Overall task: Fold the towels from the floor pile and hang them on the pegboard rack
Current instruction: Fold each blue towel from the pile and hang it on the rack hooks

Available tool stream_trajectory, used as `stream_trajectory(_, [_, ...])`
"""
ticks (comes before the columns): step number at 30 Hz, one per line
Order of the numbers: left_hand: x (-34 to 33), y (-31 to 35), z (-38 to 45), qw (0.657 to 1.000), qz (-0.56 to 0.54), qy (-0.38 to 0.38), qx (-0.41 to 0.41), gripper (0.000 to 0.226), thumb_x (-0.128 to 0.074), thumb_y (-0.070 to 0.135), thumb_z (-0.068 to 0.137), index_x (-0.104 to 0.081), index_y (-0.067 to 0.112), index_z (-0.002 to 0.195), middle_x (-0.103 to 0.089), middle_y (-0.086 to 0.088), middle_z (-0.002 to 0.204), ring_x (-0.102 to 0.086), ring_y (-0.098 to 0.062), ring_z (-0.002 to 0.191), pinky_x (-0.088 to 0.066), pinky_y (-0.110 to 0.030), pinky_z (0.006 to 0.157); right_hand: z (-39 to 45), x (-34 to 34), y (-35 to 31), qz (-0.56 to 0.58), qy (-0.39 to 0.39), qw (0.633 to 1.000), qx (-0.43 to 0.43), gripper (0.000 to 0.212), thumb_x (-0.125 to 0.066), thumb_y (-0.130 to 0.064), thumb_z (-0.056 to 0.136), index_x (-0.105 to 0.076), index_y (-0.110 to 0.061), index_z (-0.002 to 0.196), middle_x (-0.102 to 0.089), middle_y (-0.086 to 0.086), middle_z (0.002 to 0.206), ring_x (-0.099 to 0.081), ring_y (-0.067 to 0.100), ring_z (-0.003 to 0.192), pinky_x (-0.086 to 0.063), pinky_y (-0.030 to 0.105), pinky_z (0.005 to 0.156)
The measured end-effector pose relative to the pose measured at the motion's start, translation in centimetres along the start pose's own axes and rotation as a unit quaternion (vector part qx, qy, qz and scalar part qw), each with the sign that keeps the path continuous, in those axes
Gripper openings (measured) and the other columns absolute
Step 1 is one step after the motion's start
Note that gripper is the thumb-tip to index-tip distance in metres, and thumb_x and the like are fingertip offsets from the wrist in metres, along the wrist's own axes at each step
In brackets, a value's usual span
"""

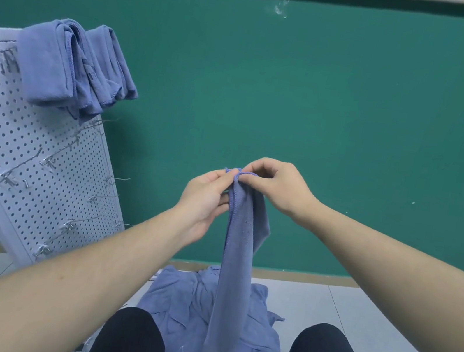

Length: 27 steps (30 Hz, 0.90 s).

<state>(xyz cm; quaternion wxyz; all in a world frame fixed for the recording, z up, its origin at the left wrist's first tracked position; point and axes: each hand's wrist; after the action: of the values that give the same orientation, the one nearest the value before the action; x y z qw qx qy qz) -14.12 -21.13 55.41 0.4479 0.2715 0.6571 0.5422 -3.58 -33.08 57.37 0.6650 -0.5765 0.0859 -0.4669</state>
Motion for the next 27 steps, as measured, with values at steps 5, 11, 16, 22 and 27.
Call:
stream_trajectory(5, [-0.2,0.0,-0.1,1.0,0.0,-0.02,-0.007,0.025,-0.054,0.029,0.103,-0.069,0.011,0.11,-0.076,-0.007,0.107,-0.073,-0.019,0.099,-0.054,-0.033,0.091,-0.2,-0.1,0.0,0.0,0.028,0.999,0.034,0.005,-0.074,-0.025,0.089,-0.071,-0.022,0.087,-0.07,-0.002,0.081,-0.057,0.003,0.071,-0.048,0.019,0.071])
stream_trajectory(11, [-0.4,-0.4,-0.4,0.998,0.047,-0.032,-0.037,0.015,-0.065,0.026,0.097,-0.067,0.014,0.105,-0.077,-0.006,0.107,-0.072,-0.02,0.099,-0.054,-0.032,0.091,-0.2,0.0,0.1,-0.016,0.035,0.999,0.036,0.011,-0.073,-0.024,0.089,-0.069,-0.032,0.081,-0.062,-0.009,0.075,-0.05,0.006,0.064,-0.043,0.024,0.065])
stream_trajectory(16, [-0.4,-0.5,-0.2,0.994,0.094,-0.017,-0.047,0.014,-0.057,0.026,0.102,-0.066,0.016,0.104,-0.076,-0.006,0.109,-0.071,-0.019,0.097,-0.054,-0.029,0.084,-0.6,0.1,0.3,-0.008,0.047,0.997,0.057,0.014,-0.075,-0.023,0.088,-0.07,-0.032,0.079,-0.056,-0.012,0.066,-0.045,0.007,0.06,-0.04,0.02,0.061])
stream_trajectory(22, [-0.3,-0.6,-0.2,0.984,0.158,-0.003,-0.084,0.021,-0.053,0.026,0.104,-0.069,0.014,0.104,-0.076,-0.002,0.1,-0.069,-0.018,0.089,-0.054,-0.028,0.077,-1.2,0.5,0.6,-0.013,0.025,0.998,0.05,0.02,-0.076,-0.027,0.088,-0.055,-0.025,0.091,-0.053,-0.003,0.061,-0.042,0.01,0.054,-0.036,0.021,0.051])
stream_trajectory(27, [0.5,0.0,0.0,0.964,0.237,0.043,-0.111,0.027,-0.052,0.046,0.09,-0.064,0.023,0.084,-0.073,-0.012,0.096,-0.062,-0.019,0.082,-0.054,-0.05,0.093,-1.9,1.8,1.0,-0.086,-0.049,0.994,0.046,0.03,-0.08,-0.036,0.084,-0.054,-0.023,0.078,-0.054,-0.004,0.057,-0.04,0.012,0.053,-0.035,0.024,0.051])
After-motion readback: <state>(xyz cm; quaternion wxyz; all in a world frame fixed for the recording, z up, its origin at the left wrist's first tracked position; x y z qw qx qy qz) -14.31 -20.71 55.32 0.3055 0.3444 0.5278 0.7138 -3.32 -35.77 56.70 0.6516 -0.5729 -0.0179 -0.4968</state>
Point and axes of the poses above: each hand's wrist, its own z-axis towards the middle knuckle, its own x-axis out of the back of the hand, y = z × x
